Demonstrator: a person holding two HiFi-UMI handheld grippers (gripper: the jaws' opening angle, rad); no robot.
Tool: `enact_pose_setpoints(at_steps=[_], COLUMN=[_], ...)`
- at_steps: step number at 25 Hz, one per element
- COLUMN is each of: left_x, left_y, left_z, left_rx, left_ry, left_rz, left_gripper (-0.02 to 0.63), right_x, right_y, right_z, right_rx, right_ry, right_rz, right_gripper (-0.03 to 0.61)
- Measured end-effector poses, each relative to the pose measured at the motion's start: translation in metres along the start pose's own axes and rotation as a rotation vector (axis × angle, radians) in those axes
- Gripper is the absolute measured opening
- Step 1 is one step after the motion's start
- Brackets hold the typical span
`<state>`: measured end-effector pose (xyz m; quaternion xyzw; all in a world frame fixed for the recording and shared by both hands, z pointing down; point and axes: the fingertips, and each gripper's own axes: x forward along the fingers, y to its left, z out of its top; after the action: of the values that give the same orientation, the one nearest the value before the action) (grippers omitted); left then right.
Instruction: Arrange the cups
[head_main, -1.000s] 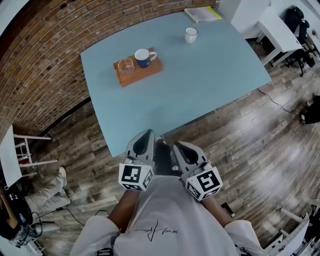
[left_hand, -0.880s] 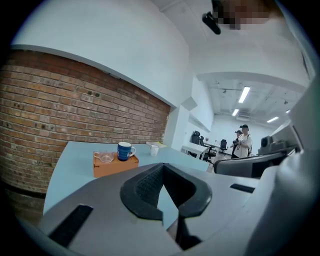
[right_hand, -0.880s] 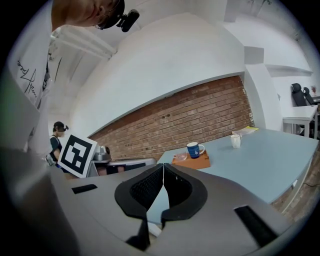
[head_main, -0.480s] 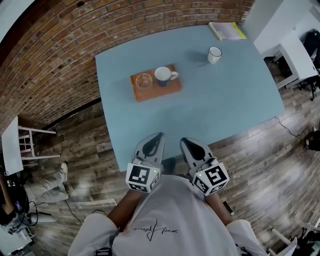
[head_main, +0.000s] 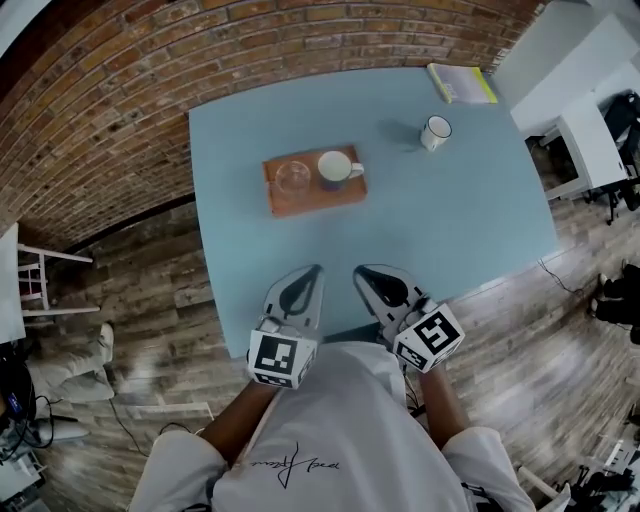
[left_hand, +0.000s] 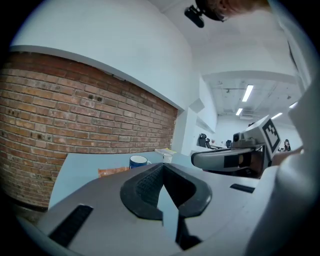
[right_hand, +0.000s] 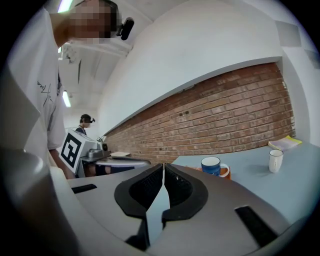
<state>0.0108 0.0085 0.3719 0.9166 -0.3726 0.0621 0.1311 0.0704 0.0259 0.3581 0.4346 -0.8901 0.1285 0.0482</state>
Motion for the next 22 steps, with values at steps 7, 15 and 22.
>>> enact_pose_setpoints(at_steps=[7, 15, 22], left_x=[0.007, 0.032, 0.065], left_y=[0.010, 0.019, 0.022], left_z=[0.014, 0.023, 0.016], left_rx=[-0.001, -0.050, -0.037], left_ry=[-0.071, -0.070, -0.003], left_rz=[0.013, 0.055, 0.164], left_gripper=[0.006, 0.006, 0.006], right_x=[0.018, 0.037, 0.058], right_y=[-0.014, -0.056, -0.095], right_z=[0.019, 0.024, 0.016], right_rx=[-0.041, -0.146, -0.214], right_ry=[0.016, 0.076, 0.132], right_rz=[0.141, 0.189, 0.208], right_gripper=[0.021, 0.023, 0.023])
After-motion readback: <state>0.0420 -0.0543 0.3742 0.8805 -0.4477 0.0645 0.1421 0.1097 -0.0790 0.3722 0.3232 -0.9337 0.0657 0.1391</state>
